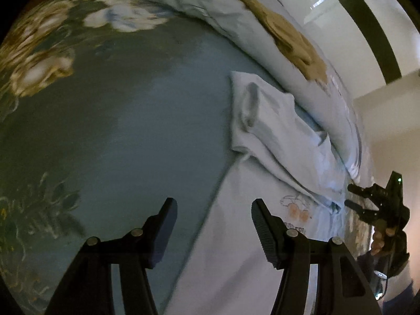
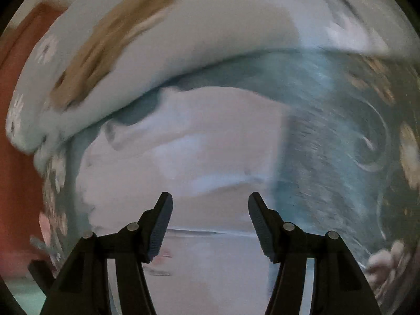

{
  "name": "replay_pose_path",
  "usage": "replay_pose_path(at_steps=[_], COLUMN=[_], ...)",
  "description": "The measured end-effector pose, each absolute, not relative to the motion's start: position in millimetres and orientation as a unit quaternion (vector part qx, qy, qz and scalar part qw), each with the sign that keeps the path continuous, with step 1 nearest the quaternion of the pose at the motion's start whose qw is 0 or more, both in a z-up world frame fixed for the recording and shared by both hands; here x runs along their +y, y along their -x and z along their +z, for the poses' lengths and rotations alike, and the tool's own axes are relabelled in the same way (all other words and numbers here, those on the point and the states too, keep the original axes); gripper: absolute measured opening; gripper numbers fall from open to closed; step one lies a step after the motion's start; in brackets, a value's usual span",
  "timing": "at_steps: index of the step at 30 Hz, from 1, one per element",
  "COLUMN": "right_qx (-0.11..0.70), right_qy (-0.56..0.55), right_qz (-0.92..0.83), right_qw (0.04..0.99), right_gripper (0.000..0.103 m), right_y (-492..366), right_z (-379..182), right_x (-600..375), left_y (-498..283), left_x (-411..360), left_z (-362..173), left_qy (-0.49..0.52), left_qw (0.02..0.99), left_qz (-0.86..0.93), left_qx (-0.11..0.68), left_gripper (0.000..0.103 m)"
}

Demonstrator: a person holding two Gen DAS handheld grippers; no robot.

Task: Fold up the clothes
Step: 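Open the right gripper and smooth the folded shirt with both grippers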

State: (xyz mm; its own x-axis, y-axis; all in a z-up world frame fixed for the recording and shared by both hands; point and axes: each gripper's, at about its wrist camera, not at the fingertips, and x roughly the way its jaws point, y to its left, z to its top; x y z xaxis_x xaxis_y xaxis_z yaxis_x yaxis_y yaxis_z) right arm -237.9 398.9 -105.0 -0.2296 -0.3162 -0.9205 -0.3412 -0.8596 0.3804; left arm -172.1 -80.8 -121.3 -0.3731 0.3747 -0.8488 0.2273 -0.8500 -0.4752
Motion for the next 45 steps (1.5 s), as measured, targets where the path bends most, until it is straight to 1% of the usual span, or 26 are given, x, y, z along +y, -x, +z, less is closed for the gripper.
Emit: replay_pose_path(at_steps=[2, 3, 5, 8, 9, 11, 14, 16, 19, 23, 25, 28, 31, 35, 39, 43, 45], right_qx=[0.295, 0.296, 0.282, 0.275, 0.273, 0.269, 0.261, 0.284, 0.305, 0.332, 0.332, 0.349, 0.367, 0.421, 0.43, 0.388, 0.379], right_qy=[0.62, 0.616, 0.584, 0.56, 0.552, 0.576, 0.597, 0.603, 0.591, 0.573, 0.582, 0.601, 0.617, 0.61, 0.634, 0.657, 0.663], right_qz=[0.727, 0.73, 0.761, 0.78, 0.785, 0.766, 0.755, 0.742, 0.743, 0.745, 0.739, 0.717, 0.696, 0.671, 0.643, 0.647, 0.646], right_qw=[0.004, 0.008, 0.004, -0.047, -0.065, -0.093, -0.083, -0.067, -0.071, -0.077, -0.077, -0.053, -0.01, 0.011, 0.015, 0.004, -0.001], right_gripper=[0.061, 0.061, 0.061, 0.061, 0.061, 0.061, 0.061, 0.061, 0.061, 0.061, 0.061, 0.061, 0.061, 0.062, 0.062, 0.062, 0.062], right_y=[229, 226, 222, 227, 228, 229, 228, 224, 214, 199, 178, 129, 70, 9, -17, -26, -35], right_z=[-114, -115, -100, -87, -82, -93, -114, -129, -121, -108, -111, -127, -138, -146, -150, -147, -147], right_x=[410, 412, 410, 394, 388, 374, 369, 375, 380, 387, 385, 390, 401, 402, 385, 364, 356], left_y=[182, 189, 208, 237, 245, 259, 276, 280, 277, 242, 210, 158, 108, 61, 43, 35, 30], left_x=[-69, -63, -52, -36, -34, -31, -26, -26, -32, -48, -62, -86, -104, -118, -115, -117, -123], left_z=[-113, -108, -99, -93, -96, -103, -118, -132, -141, -125, -120, -123, -133, -143, -143, -145, -146], left_qy=[0.551, 0.548, 0.537, 0.526, 0.528, 0.536, 0.552, 0.572, 0.585, 0.572, 0.574, 0.595, 0.63, 0.655, 0.67, 0.675, 0.67], left_qw=[0.056, 0.063, 0.08, 0.098, 0.099, 0.097, 0.09, 0.082, 0.077, 0.091, 0.092, 0.077, 0.06, 0.065, 0.088, 0.107, 0.122], left_qz=[0.791, 0.795, 0.804, 0.813, 0.811, 0.805, 0.797, 0.785, 0.774, 0.775, 0.772, 0.762, 0.741, 0.717, 0.701, 0.69, 0.683], left_qx=[-0.26, -0.253, -0.242, -0.23, -0.23, -0.233, -0.229, -0.224, -0.232, -0.253, -0.257, -0.244, -0.225, -0.229, -0.227, -0.239, -0.264], left_gripper=[0.063, 0.063, 0.063, 0.063, 0.063, 0.063, 0.063, 0.063, 0.063, 0.063, 0.063, 0.064, 0.065, 0.065, 0.078, 0.085, 0.092])
